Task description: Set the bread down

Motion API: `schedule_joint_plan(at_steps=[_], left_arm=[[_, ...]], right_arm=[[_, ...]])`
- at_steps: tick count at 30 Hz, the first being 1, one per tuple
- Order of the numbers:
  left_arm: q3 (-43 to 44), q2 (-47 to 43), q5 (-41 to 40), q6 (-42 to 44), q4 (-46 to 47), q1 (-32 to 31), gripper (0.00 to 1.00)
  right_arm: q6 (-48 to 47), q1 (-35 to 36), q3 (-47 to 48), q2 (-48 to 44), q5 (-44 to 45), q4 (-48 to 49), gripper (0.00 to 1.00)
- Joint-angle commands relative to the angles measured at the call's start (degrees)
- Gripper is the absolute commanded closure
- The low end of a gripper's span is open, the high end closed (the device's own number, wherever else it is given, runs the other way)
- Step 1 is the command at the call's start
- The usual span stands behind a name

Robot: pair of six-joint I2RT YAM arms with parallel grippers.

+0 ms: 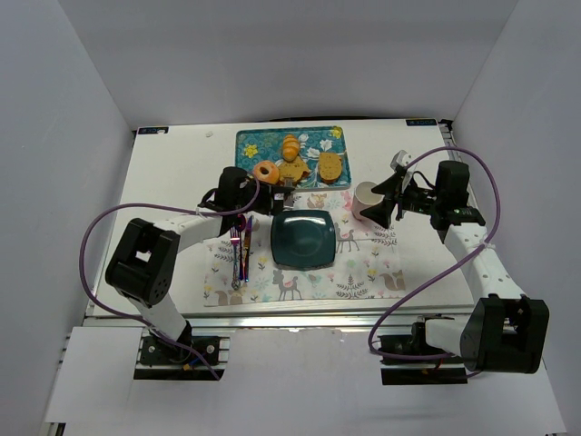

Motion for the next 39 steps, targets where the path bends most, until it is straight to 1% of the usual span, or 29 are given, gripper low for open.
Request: schedule_joint_plan(at_steps=[1, 5, 6, 7, 12, 21, 27, 33, 39], left_arm=[[-0.6, -0.1, 1.2, -0.2, 2.4, 0.7, 0.53], [-0.8, -0.2, 1.4, -0.7, 2.7, 0.7, 0.53], [-0.9, -0.5, 1.4, -0.9, 2.7, 0.7, 0.53], [-0.9, -0.8, 1.4, -1.0, 2.5, 0.7, 0.53], [-1.3, -3.3, 1.4, -0.9, 0.9, 0.7, 0.53], [-3.2, -5.3, 1.2, -0.8, 0.6, 0.8, 0.53], [-3.4, -2.3, 1.6, -1.4, 3.8, 0.8, 0.53], [-0.7, 0.5, 2.2, -0.5, 3.8, 0.8, 0.53], [-0.4, 1.9, 2.6, -0.5, 4.1, 0.8, 0.53]], right_arm=[[0.5, -0.2, -0.1, -1.3, -1.4, 1.4, 0.18], [0.5, -0.2, 0.0, -1.3, -1.5, 1.4, 0.18], [0.5, -1.8, 0.1, -1.4, -1.5, 1.4, 0.18], [0.5, -1.9, 0.1, -1.4, -1.5, 1.3, 0.18], [0.7, -1.9, 0.1, -1.2, -1.9, 1.4, 0.18], [0.7, -1.9, 0.7, -0.8, -2.1, 1.6, 0.18], [0.8, -1.9, 0.8, -0.9, -2.3, 1.4, 0.18], [0.4, -2.0, 0.4, -1.4, -2.0, 1.0, 0.18], [0.7, -2.0, 0.1, -1.3, -2.1, 1.3, 0.18]])
